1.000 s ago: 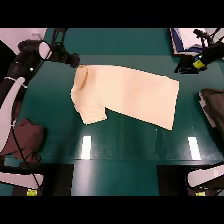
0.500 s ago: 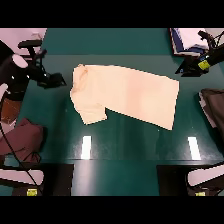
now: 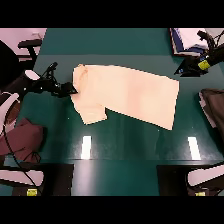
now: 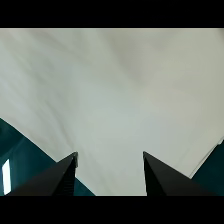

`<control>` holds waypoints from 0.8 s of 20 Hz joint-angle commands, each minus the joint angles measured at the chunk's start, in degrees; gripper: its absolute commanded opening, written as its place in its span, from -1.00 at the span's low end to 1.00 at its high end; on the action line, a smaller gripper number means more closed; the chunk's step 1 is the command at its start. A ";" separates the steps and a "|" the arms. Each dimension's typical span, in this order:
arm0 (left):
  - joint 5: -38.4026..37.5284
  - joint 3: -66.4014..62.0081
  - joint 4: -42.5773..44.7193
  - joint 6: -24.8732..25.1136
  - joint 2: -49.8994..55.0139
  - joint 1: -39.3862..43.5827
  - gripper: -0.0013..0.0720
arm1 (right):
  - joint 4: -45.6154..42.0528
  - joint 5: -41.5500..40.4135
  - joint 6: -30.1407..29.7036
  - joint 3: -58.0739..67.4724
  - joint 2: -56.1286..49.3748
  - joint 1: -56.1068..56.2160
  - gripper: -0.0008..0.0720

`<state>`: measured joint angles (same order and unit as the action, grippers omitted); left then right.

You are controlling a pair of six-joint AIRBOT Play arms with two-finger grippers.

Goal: Fold the shirts.

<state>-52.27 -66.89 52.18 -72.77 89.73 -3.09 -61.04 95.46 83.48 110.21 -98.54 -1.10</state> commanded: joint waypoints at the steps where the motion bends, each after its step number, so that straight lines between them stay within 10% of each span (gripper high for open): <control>1: 0.52 0.35 -0.39 -0.74 0.02 1.16 -0.35 | 0.04 0.76 0.04 0.04 0.02 -0.04 0.37; 3: 0.20 -0.04 -0.55 -0.79 0.00 1.03 -0.90 | 0.02 1.42 0.04 0.04 0.04 -0.26 0.36; 10: -4.83 -5.35 2.32 -0.44 -11.39 -0.17 -0.90 | -0.57 5.46 1.36 -2.95 1.33 -5.73 0.36; 16: -12.59 -5.31 2.29 1.27 -20.79 -0.15 -0.90 | -0.48 -8.39 1.29 -37.51 15.67 -11.61 0.38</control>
<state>-60.97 -72.03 54.17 -72.07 72.51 -3.18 -61.65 93.56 84.75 87.35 -88.79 -10.28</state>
